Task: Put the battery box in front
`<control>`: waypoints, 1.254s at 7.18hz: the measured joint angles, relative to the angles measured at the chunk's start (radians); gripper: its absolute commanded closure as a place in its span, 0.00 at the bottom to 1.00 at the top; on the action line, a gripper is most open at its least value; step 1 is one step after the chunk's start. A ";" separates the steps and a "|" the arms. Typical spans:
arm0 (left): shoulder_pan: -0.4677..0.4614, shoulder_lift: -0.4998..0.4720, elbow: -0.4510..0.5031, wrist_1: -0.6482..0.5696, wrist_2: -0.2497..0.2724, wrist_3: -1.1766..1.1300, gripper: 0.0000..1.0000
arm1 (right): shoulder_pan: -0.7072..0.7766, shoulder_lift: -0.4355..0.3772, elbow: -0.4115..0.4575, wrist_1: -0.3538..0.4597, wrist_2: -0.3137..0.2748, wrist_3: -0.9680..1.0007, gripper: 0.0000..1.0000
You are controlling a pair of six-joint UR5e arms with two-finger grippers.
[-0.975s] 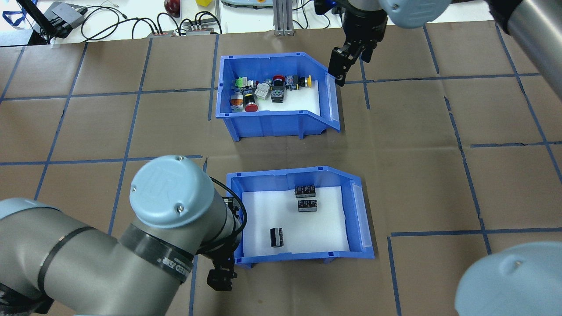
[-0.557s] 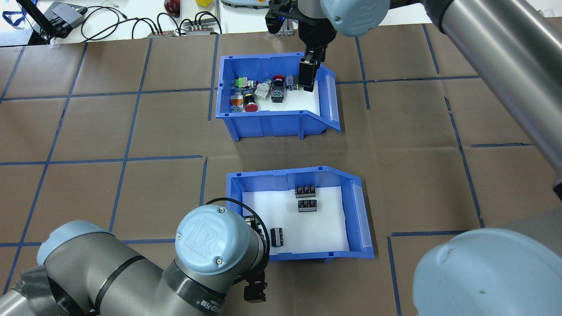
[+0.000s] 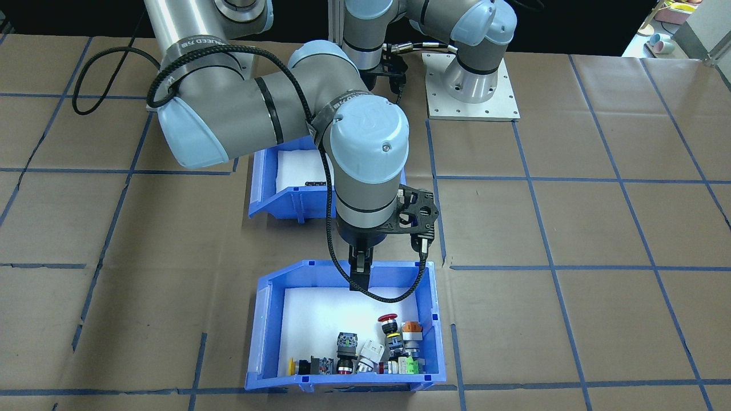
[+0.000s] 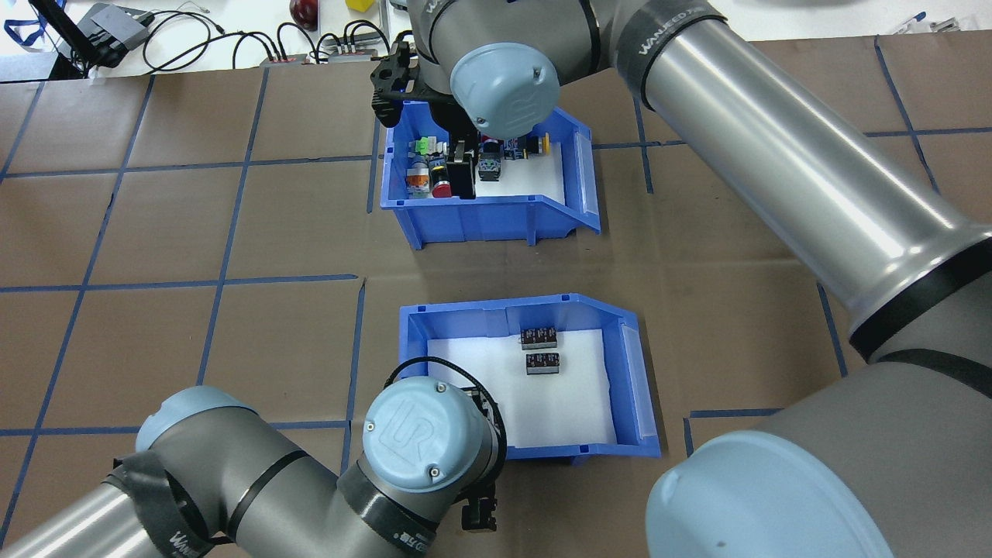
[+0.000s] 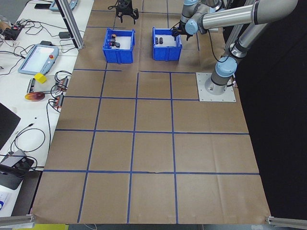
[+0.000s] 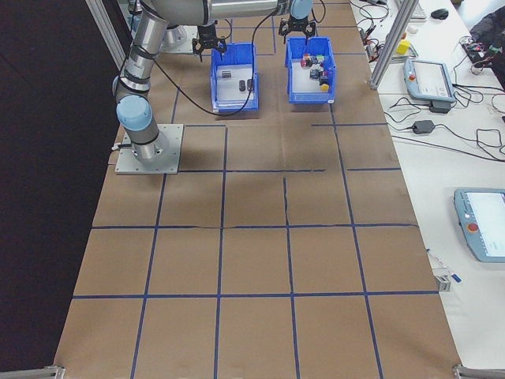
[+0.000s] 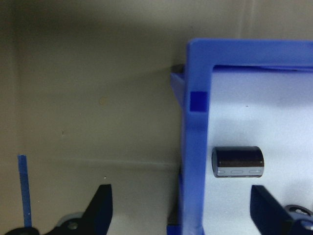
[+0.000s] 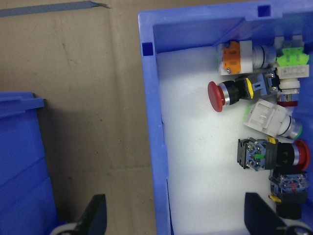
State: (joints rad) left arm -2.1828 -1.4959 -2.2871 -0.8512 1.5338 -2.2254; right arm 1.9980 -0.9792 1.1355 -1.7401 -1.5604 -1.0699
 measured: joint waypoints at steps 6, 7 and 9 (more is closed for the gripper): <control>-0.038 -0.057 0.000 0.103 -0.031 -0.015 1.00 | 0.016 0.114 0.015 -0.024 0.001 -0.006 0.13; -0.038 -0.053 0.001 0.100 -0.005 -0.013 1.00 | 0.016 0.127 0.021 -0.052 0.000 -0.004 0.33; -0.040 -0.043 0.007 0.081 0.040 -0.006 1.00 | 0.024 0.132 0.023 -0.068 -0.020 0.002 0.78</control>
State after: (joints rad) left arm -2.2227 -1.5390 -2.2802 -0.7702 1.5736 -2.2316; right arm 2.0215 -0.8472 1.1585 -1.8085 -1.5801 -1.0678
